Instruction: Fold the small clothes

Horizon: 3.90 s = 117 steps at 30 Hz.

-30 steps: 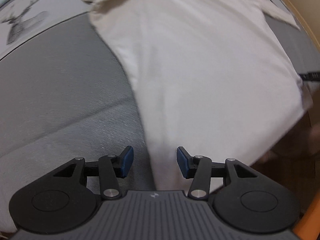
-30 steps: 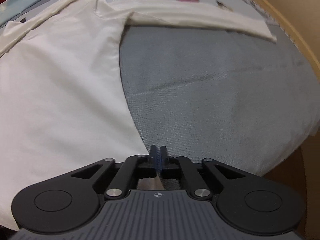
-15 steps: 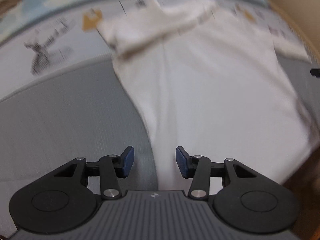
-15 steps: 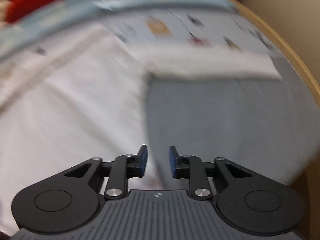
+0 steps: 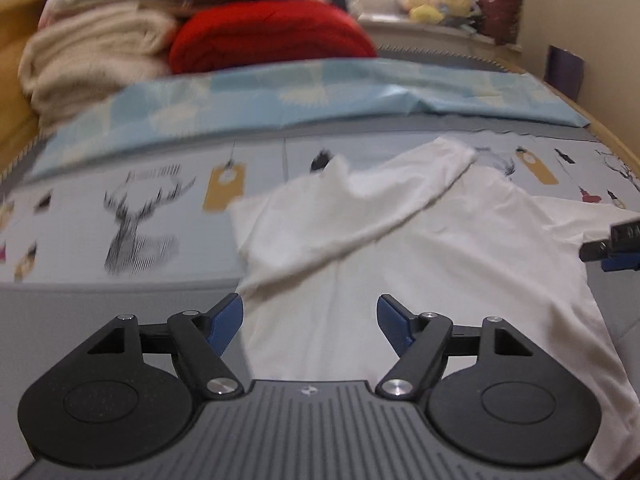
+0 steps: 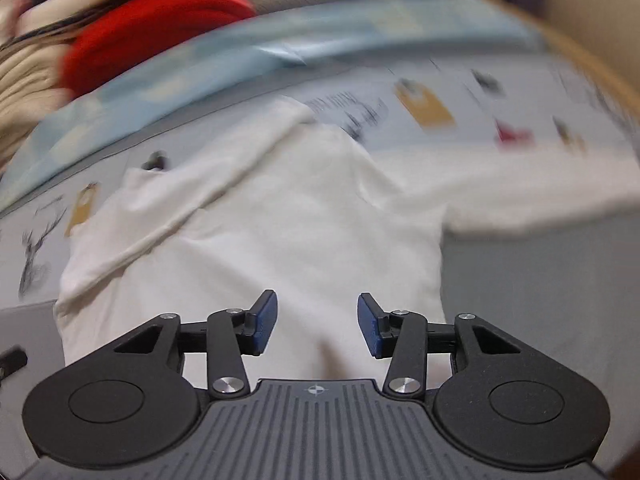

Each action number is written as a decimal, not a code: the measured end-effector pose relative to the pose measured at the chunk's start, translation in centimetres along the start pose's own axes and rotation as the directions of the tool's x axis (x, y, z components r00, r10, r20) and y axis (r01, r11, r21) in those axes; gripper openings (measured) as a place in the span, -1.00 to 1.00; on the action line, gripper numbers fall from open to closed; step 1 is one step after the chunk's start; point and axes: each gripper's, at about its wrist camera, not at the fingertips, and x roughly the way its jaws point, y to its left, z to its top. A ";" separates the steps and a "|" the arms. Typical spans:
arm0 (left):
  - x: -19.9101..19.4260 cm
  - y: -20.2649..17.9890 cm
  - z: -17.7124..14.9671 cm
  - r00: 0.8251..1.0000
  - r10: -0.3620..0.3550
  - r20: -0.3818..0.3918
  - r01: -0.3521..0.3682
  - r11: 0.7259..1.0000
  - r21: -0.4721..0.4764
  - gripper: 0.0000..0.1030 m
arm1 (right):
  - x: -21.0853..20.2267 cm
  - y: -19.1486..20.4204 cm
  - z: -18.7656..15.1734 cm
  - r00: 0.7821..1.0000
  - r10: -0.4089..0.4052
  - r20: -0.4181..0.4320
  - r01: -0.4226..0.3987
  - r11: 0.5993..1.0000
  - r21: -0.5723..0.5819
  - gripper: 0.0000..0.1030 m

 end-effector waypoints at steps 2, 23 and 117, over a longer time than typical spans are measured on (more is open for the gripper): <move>0.4 -1.0 0.9 0.999 -0.040 0.018 0.040 0.999 -0.008 0.52 | 0.3 -0.6 0.9 1.000 0.026 0.014 -0.027 0.999 0.045 -0.12; 25.1 -18.1 12.0 0.990 -0.130 -0.052 0.132 0.991 0.030 0.17 | 2.5 -8.2 4.6 0.999 0.049 0.014 -0.051 0.944 0.326 -0.20; 0.4 17.3 7.5 0.948 -0.199 0.248 0.308 0.771 -0.557 -0.86 | 3.6 1.8 4.5 0.999 0.047 -0.020 -0.045 0.995 0.090 -0.62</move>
